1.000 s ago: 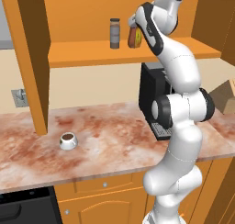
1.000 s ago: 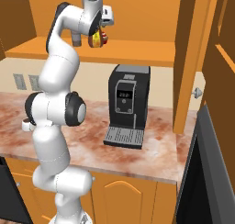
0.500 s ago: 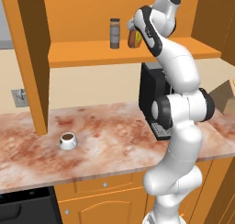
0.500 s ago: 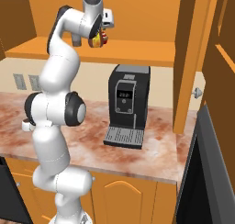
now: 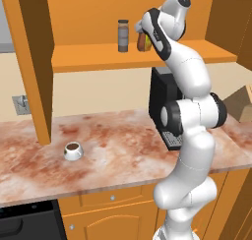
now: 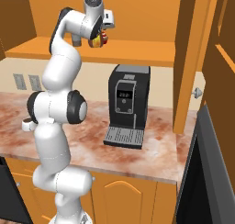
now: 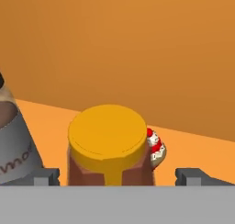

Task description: Pick the cinnamon and honey bottle from the cabinet and place them next to the mug.

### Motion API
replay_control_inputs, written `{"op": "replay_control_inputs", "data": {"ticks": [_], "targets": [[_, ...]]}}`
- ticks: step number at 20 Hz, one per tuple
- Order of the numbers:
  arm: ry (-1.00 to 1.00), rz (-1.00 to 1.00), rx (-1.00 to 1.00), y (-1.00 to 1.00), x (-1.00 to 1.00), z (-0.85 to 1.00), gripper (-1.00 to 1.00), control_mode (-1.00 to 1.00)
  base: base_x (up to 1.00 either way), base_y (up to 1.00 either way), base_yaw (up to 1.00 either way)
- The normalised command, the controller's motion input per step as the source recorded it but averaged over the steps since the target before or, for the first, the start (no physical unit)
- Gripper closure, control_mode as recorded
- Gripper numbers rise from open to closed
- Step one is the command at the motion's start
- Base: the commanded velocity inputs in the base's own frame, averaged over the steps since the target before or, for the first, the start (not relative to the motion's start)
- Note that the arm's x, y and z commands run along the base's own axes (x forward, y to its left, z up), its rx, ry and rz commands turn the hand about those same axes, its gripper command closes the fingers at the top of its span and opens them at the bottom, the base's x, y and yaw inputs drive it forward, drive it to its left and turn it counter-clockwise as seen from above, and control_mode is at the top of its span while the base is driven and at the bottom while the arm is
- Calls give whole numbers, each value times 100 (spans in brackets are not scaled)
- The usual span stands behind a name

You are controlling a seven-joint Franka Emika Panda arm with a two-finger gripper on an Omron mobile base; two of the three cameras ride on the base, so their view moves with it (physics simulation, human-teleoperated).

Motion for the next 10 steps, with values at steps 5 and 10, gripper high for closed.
{"op": "replay_control_inputs", "data": {"ticks": [5, 10], "targets": [[0, 0, 0, 0, 8, 0, -100, -100, 0, 0, 0], [0, 0, 0, 0, 19, 0, -100, -100, 0, 0, 0]]}}
